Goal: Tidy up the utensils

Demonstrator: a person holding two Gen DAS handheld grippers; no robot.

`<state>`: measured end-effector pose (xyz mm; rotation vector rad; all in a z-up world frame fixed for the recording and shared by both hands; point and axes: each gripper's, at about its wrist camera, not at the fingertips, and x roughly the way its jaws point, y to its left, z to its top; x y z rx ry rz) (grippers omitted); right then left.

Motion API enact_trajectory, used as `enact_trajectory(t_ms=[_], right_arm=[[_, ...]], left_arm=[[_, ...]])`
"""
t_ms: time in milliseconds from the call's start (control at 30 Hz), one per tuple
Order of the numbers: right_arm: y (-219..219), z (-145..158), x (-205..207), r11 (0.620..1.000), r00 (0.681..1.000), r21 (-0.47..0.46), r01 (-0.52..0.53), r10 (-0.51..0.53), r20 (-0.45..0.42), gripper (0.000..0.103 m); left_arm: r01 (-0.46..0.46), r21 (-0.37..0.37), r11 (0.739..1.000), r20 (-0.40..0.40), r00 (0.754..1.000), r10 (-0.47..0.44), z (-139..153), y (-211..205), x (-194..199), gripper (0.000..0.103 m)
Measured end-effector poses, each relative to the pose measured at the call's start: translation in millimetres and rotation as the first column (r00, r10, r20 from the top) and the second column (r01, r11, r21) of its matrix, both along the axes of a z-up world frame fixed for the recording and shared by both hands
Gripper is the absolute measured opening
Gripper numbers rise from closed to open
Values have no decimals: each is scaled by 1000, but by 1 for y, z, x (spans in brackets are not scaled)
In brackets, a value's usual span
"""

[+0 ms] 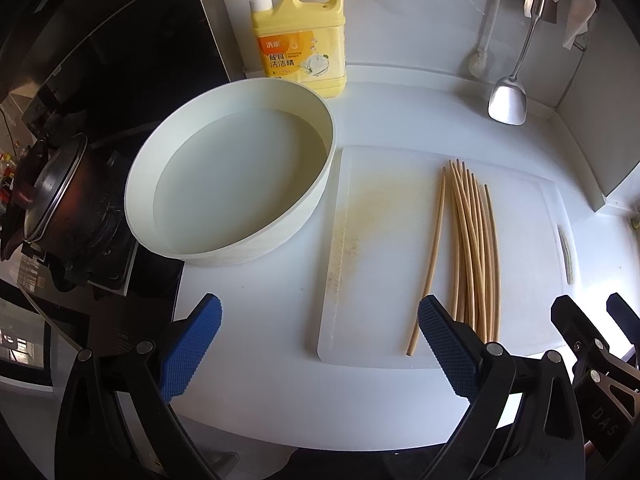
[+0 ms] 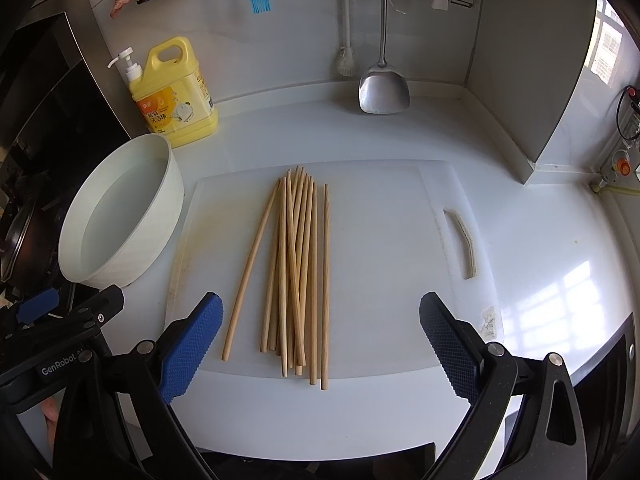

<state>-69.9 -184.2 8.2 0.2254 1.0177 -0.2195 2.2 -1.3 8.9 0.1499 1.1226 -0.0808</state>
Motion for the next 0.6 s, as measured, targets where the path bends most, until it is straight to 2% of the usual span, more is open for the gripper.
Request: enact_trajectory(t_ms=[600], right_arm=[[0,2,-3,1000,1000,0,3,-3,8,94]], left_arm=[[6,3,1000,6,1000,-6,1,2,-4,97]])
